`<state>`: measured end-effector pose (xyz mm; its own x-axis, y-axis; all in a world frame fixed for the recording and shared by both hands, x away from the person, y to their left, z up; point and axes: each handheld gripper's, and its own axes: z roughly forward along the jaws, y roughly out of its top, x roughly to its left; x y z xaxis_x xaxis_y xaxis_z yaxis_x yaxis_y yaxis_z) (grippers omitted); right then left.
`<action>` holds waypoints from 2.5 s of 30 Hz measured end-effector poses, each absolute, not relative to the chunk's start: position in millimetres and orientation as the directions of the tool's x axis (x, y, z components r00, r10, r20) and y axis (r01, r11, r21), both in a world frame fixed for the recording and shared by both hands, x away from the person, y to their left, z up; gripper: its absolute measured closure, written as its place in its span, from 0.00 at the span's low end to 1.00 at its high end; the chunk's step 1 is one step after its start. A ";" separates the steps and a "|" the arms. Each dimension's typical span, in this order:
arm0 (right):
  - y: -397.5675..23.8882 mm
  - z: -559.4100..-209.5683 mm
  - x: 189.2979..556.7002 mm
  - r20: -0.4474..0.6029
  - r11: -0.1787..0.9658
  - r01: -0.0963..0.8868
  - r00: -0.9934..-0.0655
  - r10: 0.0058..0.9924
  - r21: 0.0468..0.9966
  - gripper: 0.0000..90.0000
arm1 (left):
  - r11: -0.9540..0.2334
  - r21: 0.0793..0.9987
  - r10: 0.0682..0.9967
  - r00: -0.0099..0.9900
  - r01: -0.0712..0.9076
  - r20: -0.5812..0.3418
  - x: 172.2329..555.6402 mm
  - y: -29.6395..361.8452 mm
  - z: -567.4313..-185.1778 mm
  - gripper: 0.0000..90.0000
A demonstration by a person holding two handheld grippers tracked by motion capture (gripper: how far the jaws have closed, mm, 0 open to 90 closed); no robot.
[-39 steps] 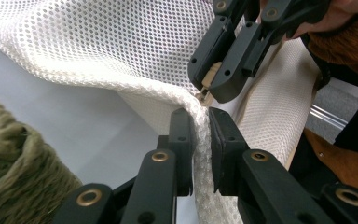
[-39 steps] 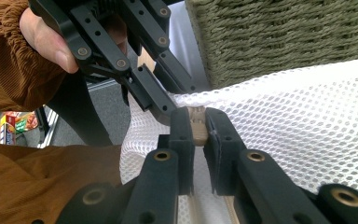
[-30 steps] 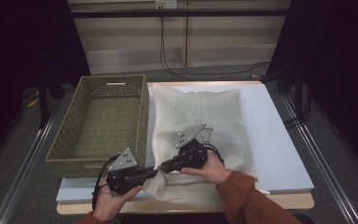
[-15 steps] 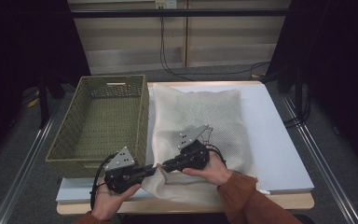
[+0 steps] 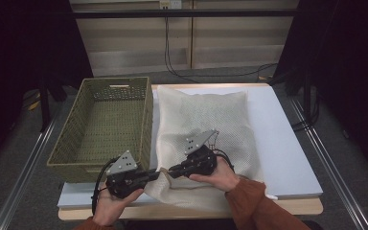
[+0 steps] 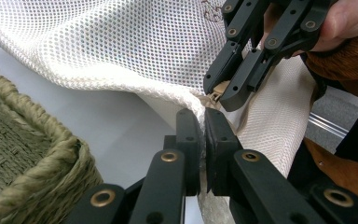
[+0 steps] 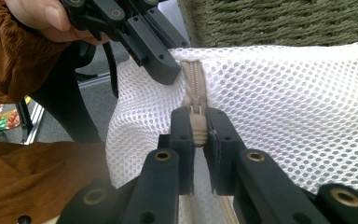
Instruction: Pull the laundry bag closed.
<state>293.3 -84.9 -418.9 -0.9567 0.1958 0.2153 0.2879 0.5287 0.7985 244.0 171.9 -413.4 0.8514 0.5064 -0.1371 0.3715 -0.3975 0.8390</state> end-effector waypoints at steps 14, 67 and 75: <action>-85.9 -420.5 291.3 0.223 0.538 0.303 -0.952 0.210 0.786 0.92 | -0.396 0.839 0.502 0.853 0.373 -0.142 245.7 172.9 -411.0 0.96; -105.0 -424.0 282.7 0.218 0.545 0.305 -0.951 0.220 0.781 0.92 | -0.399 0.839 0.512 0.849 0.370 -0.130 245.8 177.2 -406.9 0.96; -111.4 -424.0 280.6 0.216 0.546 0.306 -0.950 0.224 0.780 0.92 | -0.391 0.843 0.511 0.849 0.369 -0.134 246.3 179.0 -406.2 0.96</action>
